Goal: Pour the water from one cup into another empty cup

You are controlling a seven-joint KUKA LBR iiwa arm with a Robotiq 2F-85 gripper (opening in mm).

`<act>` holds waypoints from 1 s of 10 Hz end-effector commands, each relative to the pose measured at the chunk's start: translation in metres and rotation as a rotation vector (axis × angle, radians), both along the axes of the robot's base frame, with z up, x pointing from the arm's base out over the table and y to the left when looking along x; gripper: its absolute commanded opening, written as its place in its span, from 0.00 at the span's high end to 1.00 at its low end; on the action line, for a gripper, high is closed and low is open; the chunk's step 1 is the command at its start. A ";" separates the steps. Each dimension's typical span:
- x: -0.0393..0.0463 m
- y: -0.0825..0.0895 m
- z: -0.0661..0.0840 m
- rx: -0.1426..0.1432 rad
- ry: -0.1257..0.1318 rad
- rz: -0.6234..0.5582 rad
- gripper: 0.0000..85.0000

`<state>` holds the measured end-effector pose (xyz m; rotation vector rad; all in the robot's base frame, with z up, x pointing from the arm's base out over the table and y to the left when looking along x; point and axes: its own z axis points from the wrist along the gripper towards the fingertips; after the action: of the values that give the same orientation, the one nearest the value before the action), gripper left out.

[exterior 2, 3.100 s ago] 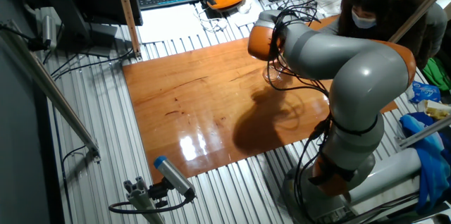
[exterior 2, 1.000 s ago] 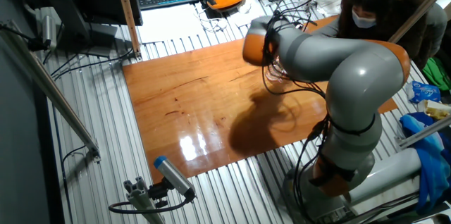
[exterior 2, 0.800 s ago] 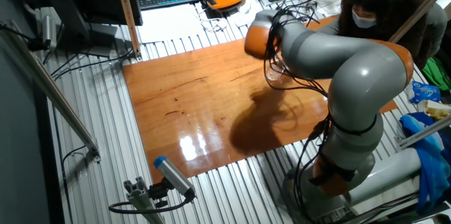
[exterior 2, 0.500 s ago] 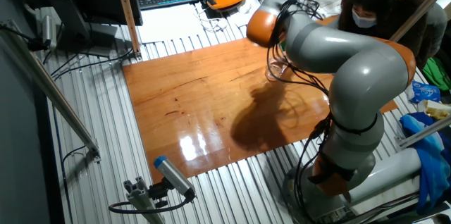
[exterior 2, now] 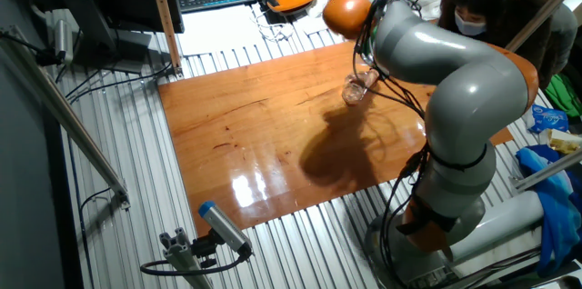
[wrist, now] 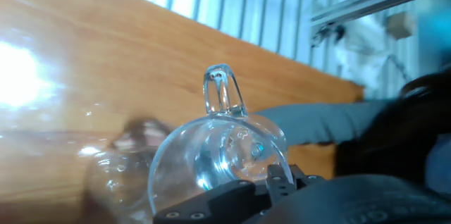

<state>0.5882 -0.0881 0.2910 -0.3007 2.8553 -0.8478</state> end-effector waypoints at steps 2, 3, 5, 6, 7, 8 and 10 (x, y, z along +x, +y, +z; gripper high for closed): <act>-0.0036 0.015 0.002 0.181 0.046 -0.031 1.00; -0.0051 0.024 0.003 0.200 0.053 -0.054 1.00; -0.0096 0.042 0.000 0.244 0.071 -0.100 1.00; -0.0141 0.056 -0.007 0.273 0.076 -0.131 1.00; -0.0176 0.065 -0.011 0.286 0.082 -0.149 1.00; -0.0204 0.073 -0.014 0.320 0.103 -0.172 1.00; -0.0280 0.092 -0.018 0.359 0.127 -0.214 1.00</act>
<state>0.5600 0.0025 0.2734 -0.0036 3.1185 -0.3795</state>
